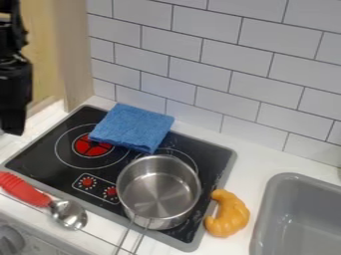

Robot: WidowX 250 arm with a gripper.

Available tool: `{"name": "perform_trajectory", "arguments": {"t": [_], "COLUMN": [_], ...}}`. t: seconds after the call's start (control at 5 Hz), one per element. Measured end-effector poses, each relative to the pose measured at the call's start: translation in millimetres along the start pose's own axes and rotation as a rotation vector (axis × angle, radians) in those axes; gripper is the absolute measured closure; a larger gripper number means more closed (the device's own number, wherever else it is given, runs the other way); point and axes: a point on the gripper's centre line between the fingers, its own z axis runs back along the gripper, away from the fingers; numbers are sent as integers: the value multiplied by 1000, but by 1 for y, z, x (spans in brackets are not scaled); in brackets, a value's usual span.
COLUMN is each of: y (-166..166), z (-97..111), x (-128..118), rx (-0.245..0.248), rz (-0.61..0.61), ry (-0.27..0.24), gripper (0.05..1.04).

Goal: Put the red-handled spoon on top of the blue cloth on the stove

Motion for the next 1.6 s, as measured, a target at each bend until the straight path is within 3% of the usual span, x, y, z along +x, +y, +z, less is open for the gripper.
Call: {"name": "perform_trajectory", "arguments": {"t": [0.4,0.8,1.0,1.2,1.4,1.6], "y": [13,-5,-11,-11,-13,-17], "z": [-20,-33,-32,-34,-41,-44], "x": [0,21,25,26,31,31], "rx": [25,-20,-4,32,94,122], "rz": [-102,-138,-145,-144,-136,-129], "ry": [-6,-25,-18,-17,-46,-76], "gripper": [83,83,84,83,85,85]}}
